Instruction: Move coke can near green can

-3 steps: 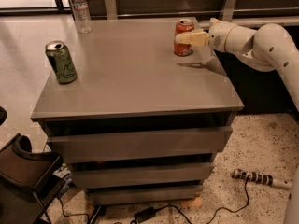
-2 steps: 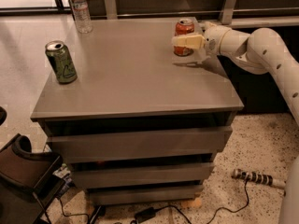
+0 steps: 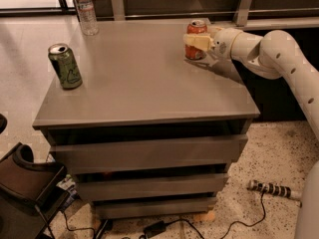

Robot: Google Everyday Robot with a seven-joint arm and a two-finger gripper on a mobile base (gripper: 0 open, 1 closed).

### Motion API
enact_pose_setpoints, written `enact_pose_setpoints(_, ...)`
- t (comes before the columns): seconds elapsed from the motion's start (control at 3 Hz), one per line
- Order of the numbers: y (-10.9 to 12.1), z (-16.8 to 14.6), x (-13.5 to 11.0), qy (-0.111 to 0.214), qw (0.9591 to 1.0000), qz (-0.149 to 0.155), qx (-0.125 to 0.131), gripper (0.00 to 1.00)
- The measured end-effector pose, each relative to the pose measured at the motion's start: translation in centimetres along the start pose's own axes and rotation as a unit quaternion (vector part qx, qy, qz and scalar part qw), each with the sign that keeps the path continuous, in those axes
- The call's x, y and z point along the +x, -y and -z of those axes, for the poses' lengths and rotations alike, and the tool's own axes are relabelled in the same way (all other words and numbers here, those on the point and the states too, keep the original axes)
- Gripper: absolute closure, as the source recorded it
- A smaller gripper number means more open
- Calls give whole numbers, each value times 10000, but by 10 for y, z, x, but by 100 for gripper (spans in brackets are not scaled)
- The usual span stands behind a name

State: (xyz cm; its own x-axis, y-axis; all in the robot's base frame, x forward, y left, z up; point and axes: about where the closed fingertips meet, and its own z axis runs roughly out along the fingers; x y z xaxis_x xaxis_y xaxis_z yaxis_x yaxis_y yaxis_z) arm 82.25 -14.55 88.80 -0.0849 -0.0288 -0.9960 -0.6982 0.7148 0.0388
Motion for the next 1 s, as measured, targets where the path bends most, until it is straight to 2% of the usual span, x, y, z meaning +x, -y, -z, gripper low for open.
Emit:
enact_pose_setpoints(0.67, -4, -5, 1, -3, 10000, -8, -45, 83)
enact_pose_setpoints(1.0, -6, -8, 1, -4, 10000, -12, -68, 100)
